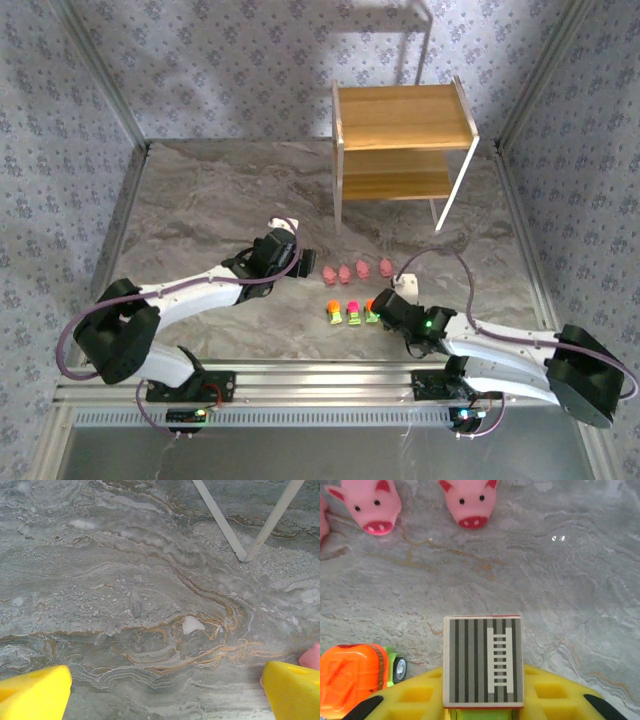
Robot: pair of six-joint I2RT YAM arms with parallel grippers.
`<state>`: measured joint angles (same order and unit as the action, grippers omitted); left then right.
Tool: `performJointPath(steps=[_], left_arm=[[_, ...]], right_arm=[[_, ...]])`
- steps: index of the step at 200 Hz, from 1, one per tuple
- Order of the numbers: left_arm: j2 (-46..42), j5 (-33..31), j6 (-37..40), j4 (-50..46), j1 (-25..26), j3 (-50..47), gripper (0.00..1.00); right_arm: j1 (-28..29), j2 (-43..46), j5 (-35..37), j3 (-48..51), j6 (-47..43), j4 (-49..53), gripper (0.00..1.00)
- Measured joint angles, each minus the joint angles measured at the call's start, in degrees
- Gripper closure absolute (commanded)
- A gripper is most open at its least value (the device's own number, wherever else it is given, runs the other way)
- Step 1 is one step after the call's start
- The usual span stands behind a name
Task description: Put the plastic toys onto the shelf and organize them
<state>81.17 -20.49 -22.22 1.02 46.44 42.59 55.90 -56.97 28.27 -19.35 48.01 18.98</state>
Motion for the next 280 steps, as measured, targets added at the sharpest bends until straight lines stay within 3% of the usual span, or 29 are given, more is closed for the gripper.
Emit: performJointPath(steps=[101,138,186,280], left_arm=[[-2.40,7.08,0.96,3.34,-0.20,-1.25,0.06],[-2.51,11.41,2.54,4.81,-0.17,-1.51,0.12],[-2.36,18.16,5.07,4.98,1.07,-1.25,0.12],[2.05,23.08,6.73,-0.98,2.45,5.66,0.12]], right_arm=[[-3.32,1.33,1.51,-10.73,-3.89,8.11,0.74],[-8.07,-0.22,0.87,-16.04,-8.09,9.55,0.75],[-14.80,-2.73,-1.38,-22.93,-14.34,10.05,0.75],[-27.82,-6.64,-6.84,-31.32,-22.45,11.61,0.76]])
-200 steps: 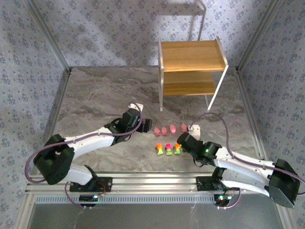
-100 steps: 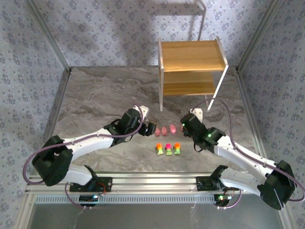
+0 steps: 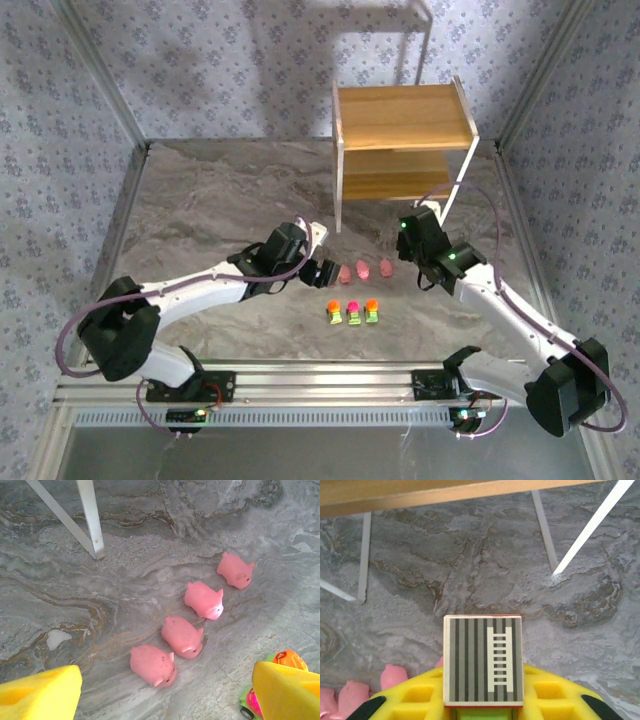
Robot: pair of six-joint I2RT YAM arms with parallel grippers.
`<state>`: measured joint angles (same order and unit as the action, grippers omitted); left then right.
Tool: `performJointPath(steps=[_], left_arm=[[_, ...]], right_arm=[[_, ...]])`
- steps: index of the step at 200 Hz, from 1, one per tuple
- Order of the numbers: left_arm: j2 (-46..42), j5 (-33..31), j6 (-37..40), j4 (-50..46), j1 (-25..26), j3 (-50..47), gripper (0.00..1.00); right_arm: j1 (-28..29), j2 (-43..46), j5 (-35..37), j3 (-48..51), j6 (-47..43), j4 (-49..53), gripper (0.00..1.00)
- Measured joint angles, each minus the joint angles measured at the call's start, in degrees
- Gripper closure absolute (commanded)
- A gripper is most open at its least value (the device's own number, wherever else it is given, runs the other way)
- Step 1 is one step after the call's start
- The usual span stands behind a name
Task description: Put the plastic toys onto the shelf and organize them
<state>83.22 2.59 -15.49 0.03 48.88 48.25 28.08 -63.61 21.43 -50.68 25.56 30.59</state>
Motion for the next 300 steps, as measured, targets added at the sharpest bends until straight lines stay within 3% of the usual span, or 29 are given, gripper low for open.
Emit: performJointPath(steps=[63,176,300], left_arm=[[4.72,1.16,-0.04,-5.31,0.00,4.00,0.13],[5.92,1.70,-0.09,-6.12,0.00,4.22,0.14],[5.95,1.64,-0.07,-6.12,0.00,4.22,0.14]], right_arm=[[-6.45,-3.34,-2.54,-5.49,-3.61,0.02,0.76],[-13.22,-10.45,-4.57,-11.89,-9.79,-4.24,0.75],[-15.41,-11.93,-6.32,-10.25,-11.96,-11.96,0.73]])
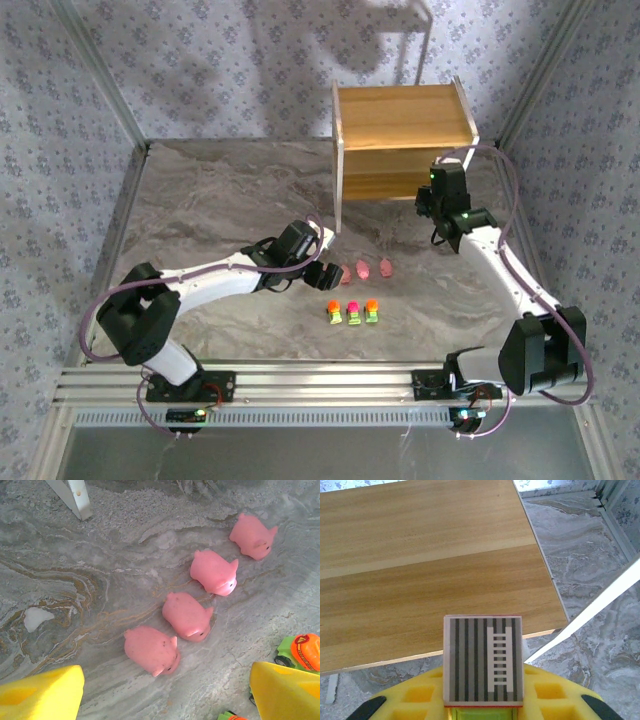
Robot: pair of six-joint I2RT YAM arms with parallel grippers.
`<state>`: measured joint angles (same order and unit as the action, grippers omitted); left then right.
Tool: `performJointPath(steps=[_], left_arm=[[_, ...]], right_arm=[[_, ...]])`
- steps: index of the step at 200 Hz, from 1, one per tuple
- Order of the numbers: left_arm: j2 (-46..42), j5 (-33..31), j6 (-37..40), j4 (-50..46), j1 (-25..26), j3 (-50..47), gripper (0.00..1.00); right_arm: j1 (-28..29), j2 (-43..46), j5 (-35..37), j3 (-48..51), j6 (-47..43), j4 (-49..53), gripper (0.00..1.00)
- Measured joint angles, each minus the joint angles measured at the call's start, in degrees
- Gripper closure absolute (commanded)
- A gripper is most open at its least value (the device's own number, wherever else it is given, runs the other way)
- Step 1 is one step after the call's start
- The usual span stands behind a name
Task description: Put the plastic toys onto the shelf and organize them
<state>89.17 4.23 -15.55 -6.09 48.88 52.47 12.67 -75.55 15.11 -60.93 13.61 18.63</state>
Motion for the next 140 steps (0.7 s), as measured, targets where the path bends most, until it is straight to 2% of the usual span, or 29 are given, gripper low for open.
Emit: performJointPath(steps=[64,140], left_arm=[[0.22,-0.61,0.02,0.00,0.00,0.00,0.14],[0.22,-0.83,0.04,0.00,0.00,0.00,0.15]], right_arm=[[0.00,-0.11,0.02,4.87,-0.42,-4.46,0.73],[-0.48,-1.97,0.04,4.94,-1.27,-7.08,0.73]])
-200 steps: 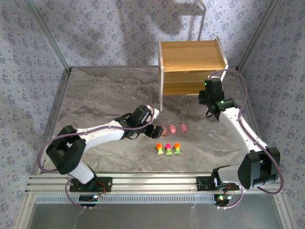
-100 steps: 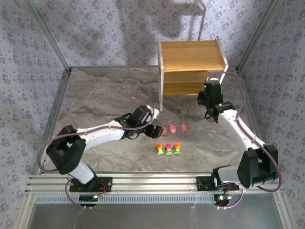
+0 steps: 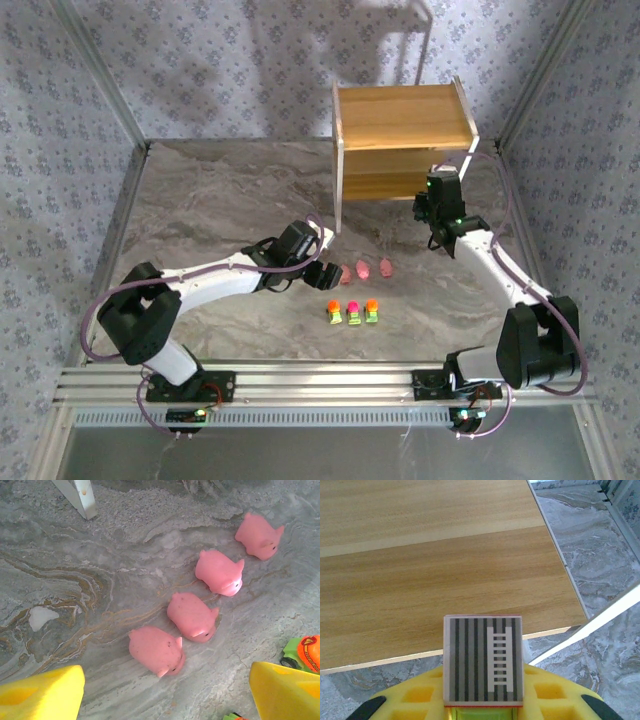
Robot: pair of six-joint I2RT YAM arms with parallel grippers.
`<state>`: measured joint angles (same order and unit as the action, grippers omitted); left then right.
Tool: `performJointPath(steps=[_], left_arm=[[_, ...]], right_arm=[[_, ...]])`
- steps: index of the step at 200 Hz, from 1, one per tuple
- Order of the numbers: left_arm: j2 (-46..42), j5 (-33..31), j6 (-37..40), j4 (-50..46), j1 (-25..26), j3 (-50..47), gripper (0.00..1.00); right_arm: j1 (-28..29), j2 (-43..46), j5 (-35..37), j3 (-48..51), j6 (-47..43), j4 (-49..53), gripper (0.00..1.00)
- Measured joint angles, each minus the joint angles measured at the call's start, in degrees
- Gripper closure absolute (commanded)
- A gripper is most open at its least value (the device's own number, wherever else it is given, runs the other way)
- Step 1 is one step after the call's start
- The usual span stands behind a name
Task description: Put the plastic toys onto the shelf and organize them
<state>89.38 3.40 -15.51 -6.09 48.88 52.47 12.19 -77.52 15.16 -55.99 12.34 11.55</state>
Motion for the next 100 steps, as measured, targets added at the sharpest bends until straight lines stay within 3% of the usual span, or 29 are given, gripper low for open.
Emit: performJointPath(steps=[100], left_arm=[[0.00,-0.02,-0.02,0.00,0.00,0.00,0.15]], right_arm=[[-0.33,-0.94,0.00,-0.04,0.02,-3.26,0.73]])
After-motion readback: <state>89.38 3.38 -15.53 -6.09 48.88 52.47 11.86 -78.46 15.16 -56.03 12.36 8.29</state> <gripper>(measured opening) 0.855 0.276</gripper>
